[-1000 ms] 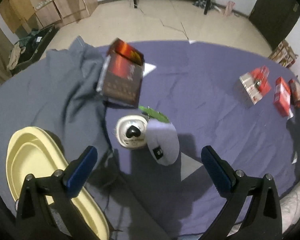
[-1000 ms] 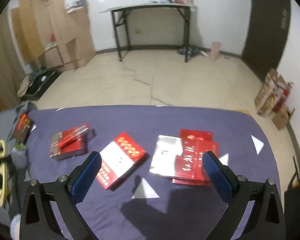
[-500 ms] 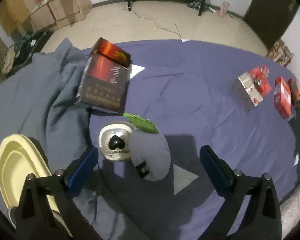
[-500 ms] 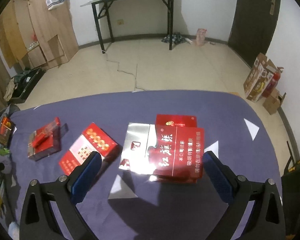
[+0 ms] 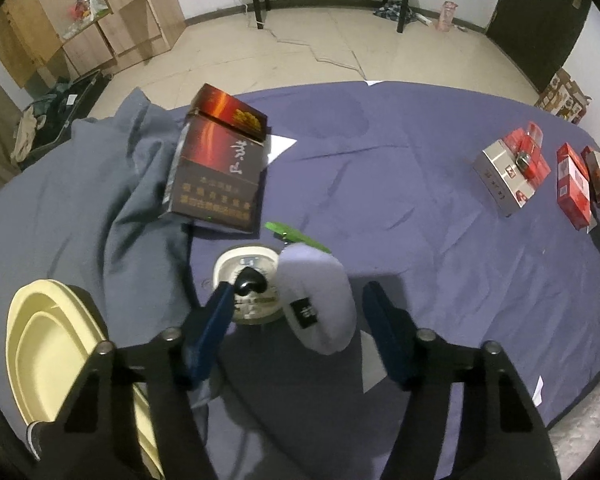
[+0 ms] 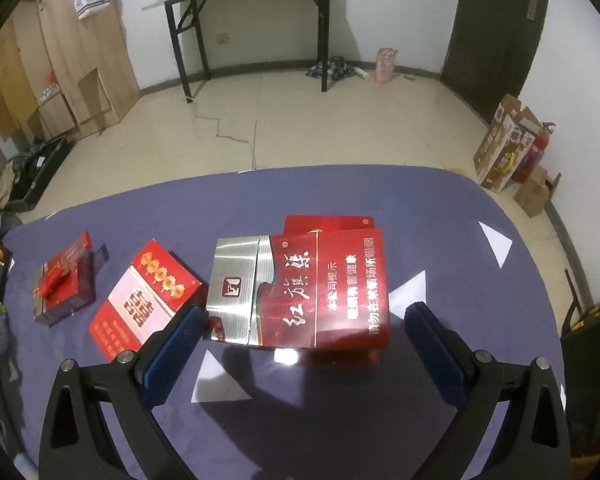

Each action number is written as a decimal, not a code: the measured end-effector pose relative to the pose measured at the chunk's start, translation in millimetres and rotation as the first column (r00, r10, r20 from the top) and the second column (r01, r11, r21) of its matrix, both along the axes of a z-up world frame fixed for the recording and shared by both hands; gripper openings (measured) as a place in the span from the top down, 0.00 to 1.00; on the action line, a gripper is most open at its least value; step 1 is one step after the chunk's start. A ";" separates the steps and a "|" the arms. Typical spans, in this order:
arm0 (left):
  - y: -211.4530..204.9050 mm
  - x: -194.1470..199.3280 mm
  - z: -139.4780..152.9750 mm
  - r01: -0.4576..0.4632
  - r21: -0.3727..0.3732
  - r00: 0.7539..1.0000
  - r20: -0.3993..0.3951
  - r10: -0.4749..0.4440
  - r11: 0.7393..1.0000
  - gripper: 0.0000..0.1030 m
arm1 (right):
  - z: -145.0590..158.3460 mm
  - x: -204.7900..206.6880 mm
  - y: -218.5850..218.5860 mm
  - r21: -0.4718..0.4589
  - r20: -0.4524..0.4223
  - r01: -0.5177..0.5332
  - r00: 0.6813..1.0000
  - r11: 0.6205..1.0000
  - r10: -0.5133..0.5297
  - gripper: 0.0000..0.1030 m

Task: Organize rigid objects
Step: 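Grasp the white plush toy with the left tool while the right tool grasps the red-silver box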

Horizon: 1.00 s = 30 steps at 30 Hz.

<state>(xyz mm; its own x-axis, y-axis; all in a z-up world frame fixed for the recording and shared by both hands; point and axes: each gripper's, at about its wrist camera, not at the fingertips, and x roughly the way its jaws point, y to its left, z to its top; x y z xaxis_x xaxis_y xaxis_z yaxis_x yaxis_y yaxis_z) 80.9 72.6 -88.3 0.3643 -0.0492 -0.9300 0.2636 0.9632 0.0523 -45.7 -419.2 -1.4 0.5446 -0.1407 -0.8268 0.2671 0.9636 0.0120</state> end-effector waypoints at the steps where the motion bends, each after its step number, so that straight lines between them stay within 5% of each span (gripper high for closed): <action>1: 2.2 1.3 1.7 -0.002 0.000 1.000 0.000 0.002 1.000 0.45 | 0.0 2.0 0.5 0.003 0.001 0.004 1.000 1.000 -0.004 0.00; 11: -15.2 -16.0 3.1 0.103 0.008 0.994 0.023 -0.103 0.995 0.51 | -12.6 -1.4 -3.2 -0.032 0.021 0.016 1.000 0.999 -0.016 0.08; 15: -23.5 -15.2 -1.5 0.136 0.037 0.990 0.022 -0.137 0.990 0.70 | -15.2 -1.3 -5.4 -0.020 0.031 0.019 0.999 1.000 -0.019 0.13; 20: -24.9 -11.7 3.9 0.121 0.006 0.992 0.037 -0.121 0.993 0.73 | -13.6 -6.0 -7.5 -0.015 0.048 0.015 0.999 1.000 -0.014 0.13; 26: -11.4 -12.9 37.8 0.099 -0.082 0.993 0.068 -0.093 0.992 0.74 | 3.0 -29.2 -11.5 -0.006 0.118 0.038 0.992 0.999 -0.037 0.14; 30: 31.7 -27.5 86.0 0.049 -0.159 0.991 0.132 -0.028 0.986 0.74 | 16.4 -47.6 7.9 -0.052 0.149 -0.016 0.989 0.999 0.024 0.14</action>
